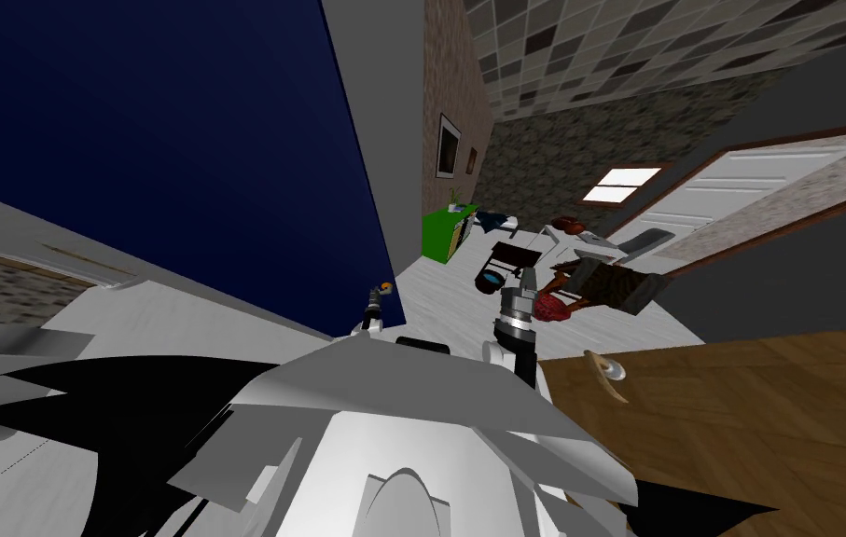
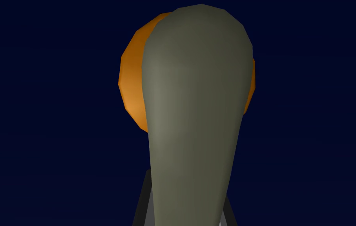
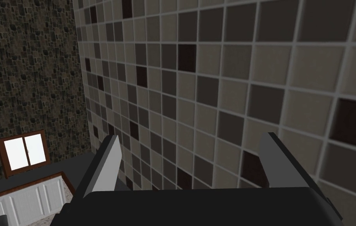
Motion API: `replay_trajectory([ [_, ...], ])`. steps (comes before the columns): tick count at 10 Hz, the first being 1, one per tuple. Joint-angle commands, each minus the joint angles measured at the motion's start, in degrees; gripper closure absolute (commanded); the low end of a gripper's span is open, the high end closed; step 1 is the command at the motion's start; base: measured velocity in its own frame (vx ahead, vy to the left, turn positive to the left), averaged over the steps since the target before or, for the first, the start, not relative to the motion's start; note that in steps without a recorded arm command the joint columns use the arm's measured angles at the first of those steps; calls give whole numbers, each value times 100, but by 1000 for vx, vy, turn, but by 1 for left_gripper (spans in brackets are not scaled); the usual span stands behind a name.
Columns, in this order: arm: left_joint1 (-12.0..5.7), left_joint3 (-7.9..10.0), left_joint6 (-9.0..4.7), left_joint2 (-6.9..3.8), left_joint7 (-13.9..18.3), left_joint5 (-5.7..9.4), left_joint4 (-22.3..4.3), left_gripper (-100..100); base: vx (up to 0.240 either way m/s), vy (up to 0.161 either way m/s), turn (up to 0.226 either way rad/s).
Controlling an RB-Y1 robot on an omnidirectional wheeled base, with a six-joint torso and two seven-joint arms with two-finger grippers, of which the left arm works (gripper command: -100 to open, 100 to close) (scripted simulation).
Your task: Push the door open
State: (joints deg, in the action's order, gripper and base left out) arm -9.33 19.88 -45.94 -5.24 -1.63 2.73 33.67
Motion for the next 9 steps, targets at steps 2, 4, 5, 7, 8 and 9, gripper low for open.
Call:
replay_trajectory([
  [2,12,207,12,-24,-103,108,110,100,194,-45,64],
  [4,14,267,13,-25,-124,143,109,100,166,-30,42],
  [5,18,353,14,-20,-153,192,109,100,138,-40,45],
  [7,20,408,15,-15,-172,224,109,100,161,-40,60],
  [8,23,484,16,-3,-199,268,108,100,151,-48,46],
  [9,25,530,17,6,-215,295,108,100,169,-67,70],
])
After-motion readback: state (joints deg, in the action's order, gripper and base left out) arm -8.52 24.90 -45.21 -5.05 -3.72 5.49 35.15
